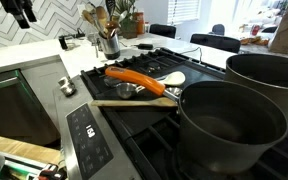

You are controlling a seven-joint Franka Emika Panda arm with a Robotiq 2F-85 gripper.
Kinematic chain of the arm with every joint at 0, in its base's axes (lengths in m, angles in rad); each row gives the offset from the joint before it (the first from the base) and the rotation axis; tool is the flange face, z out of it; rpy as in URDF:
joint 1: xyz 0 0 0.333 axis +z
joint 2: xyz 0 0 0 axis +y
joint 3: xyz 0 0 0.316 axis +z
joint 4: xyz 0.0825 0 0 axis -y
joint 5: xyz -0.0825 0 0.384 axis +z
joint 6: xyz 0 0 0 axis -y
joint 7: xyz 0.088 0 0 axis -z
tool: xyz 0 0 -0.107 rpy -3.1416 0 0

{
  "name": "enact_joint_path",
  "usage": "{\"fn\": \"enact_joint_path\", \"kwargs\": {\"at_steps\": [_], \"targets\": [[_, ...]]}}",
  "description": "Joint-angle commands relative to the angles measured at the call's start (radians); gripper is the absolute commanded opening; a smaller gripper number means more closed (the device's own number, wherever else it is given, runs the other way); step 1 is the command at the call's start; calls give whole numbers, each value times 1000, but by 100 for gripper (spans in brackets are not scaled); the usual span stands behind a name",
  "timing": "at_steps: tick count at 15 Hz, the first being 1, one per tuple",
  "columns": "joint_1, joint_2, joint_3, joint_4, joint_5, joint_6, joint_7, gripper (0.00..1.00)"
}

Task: Put the silver ladle in the silver holder.

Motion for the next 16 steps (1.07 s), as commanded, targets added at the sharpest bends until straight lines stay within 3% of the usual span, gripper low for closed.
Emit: {"fn": "enact_joint_path", "kwargs": {"at_steps": [1, 4, 5, 13, 16], "targets": [[-103, 27, -88, -40, -35, 152, 16, 100], [-182, 104, -140, -34, -42, 290, 49, 100], [-153, 50, -117, -35, -21, 226, 7, 100], [-161, 56, -108, -32, -23, 239, 1, 100], [-161, 172, -113, 47, 3, 247, 63, 100]]}}
